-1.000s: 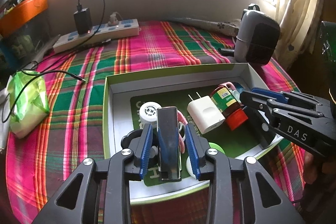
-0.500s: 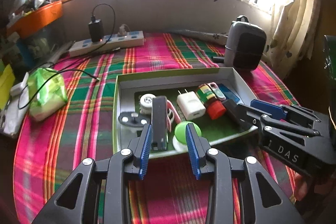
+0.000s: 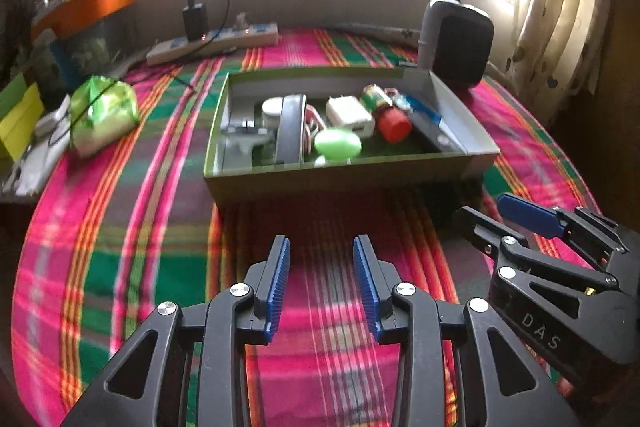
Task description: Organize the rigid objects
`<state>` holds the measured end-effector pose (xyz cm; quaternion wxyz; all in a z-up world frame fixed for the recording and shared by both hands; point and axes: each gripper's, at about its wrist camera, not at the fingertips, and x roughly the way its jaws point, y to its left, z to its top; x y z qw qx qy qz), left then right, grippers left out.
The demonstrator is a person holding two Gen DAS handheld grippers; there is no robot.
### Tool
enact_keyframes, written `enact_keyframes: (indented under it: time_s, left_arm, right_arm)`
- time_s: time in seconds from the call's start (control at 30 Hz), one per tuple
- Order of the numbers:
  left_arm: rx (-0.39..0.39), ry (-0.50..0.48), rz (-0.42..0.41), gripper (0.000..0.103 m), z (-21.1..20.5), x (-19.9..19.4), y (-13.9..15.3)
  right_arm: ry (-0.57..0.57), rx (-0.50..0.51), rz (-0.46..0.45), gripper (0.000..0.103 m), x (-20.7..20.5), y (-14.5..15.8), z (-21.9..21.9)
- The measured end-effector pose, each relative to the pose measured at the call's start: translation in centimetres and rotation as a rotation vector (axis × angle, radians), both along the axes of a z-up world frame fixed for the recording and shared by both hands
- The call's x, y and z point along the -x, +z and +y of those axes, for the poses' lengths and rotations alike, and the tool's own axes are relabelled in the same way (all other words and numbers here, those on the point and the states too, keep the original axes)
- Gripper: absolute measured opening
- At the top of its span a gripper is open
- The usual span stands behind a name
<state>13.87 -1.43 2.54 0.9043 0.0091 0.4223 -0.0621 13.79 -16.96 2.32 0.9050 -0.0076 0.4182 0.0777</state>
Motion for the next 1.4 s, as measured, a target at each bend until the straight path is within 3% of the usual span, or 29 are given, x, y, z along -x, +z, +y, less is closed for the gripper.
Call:
enact_keyframes:
  time_s: [0.53,0.67,1.03,1.4]
  left_arm:
    - [-0.019,0.002,0.024,0.032,-1.1,1.8,-1.9]
    - [-0.076,0.011,0.009,0.033,-2.0,1.9,-2.0]
    - [-0.033,-0.001,0.014,0.039,-1.5,1.7,-2.0]
    - [-0.044,-0.008,0.014,0.042,-1.9,1.7,-2.0]
  right_arm:
    - [-0.047,0.045,0.043,0.053,2.8,-2.3,-0.7]
    - [-0.056,0.058,0.041,0.058,2.9,-2.4,-0.6]
    - [-0.054,0.056,0.047,0.064,2.8,-2.4,-1.1]
    - [-0.076,0.052,0.050,0.067,2.8,-2.5,-1.9]
